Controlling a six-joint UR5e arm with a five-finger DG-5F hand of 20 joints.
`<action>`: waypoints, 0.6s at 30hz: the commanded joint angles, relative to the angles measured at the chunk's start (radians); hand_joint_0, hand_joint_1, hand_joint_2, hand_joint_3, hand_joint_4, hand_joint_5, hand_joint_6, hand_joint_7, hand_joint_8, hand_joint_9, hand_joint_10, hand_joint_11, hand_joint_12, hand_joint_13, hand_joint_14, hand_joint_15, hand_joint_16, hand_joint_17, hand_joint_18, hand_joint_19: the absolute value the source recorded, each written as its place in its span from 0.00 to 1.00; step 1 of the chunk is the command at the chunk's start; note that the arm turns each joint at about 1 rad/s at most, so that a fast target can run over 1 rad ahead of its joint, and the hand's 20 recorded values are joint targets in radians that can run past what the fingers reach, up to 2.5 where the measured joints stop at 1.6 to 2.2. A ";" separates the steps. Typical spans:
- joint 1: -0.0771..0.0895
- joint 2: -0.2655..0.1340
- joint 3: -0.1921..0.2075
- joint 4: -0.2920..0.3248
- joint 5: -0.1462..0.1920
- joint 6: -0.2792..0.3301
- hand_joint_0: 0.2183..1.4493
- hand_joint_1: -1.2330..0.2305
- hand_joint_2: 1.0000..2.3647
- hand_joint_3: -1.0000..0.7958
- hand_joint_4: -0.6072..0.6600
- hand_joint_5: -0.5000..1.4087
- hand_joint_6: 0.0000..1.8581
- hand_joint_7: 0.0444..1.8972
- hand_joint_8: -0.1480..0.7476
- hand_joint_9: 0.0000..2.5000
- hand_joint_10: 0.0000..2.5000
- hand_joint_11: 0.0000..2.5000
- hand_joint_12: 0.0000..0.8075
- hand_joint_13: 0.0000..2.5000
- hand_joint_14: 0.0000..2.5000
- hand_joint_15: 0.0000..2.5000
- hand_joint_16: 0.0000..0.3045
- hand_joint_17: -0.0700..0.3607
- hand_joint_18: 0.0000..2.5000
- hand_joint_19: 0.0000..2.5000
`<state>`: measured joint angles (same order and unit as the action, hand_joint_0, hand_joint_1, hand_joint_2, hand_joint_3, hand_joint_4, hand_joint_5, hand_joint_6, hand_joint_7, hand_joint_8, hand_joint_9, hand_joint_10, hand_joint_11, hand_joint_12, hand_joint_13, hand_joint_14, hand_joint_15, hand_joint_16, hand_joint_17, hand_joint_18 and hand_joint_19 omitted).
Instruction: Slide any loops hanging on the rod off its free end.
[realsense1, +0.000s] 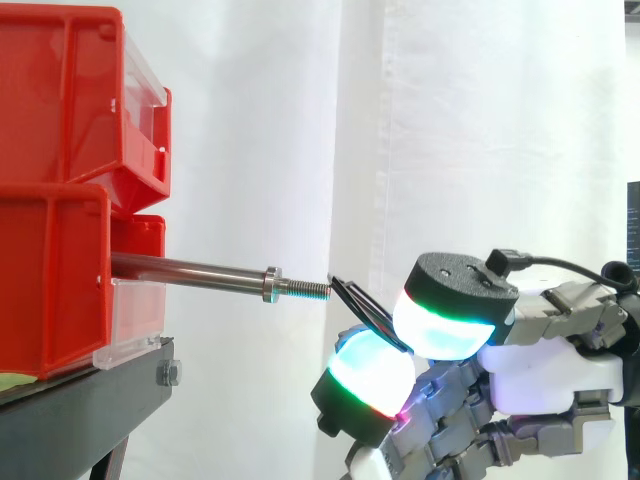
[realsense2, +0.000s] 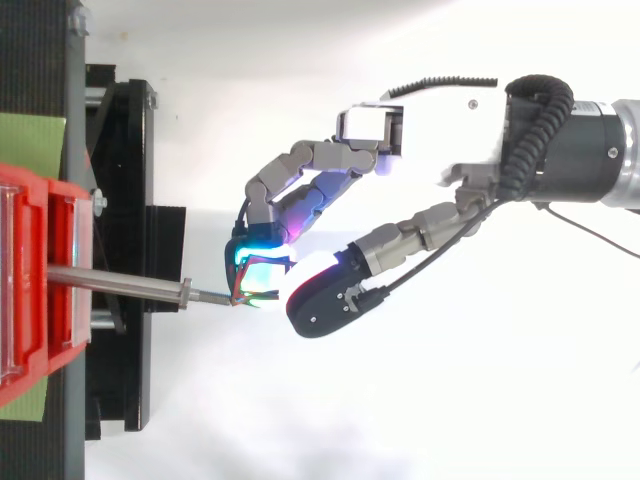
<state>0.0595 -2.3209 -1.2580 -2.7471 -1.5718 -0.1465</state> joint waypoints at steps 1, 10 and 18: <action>0.005 0.015 0.000 -0.023 0.004 0.015 0.31 0.46 0.01 0.40 0.50 0.21 0.48 0.57 0.44 0.35 0.00 0.09 0.36 0.25 0.00 0.07 0.13 0.37 0.26 0.15; 0.011 0.035 0.000 -0.082 0.032 0.036 0.37 0.27 0.01 0.45 0.43 0.19 0.50 0.52 0.46 0.32 0.00 0.12 0.38 0.25 0.00 0.06 0.13 0.37 0.28 0.13; 0.017 0.035 0.000 -0.117 0.049 0.077 0.39 0.27 0.01 0.35 0.46 0.19 0.51 0.52 0.46 0.32 0.00 0.12 0.38 0.25 0.00 0.06 0.13 0.37 0.29 0.13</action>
<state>0.0740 -2.2860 -1.2579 -2.8477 -1.5334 -0.0837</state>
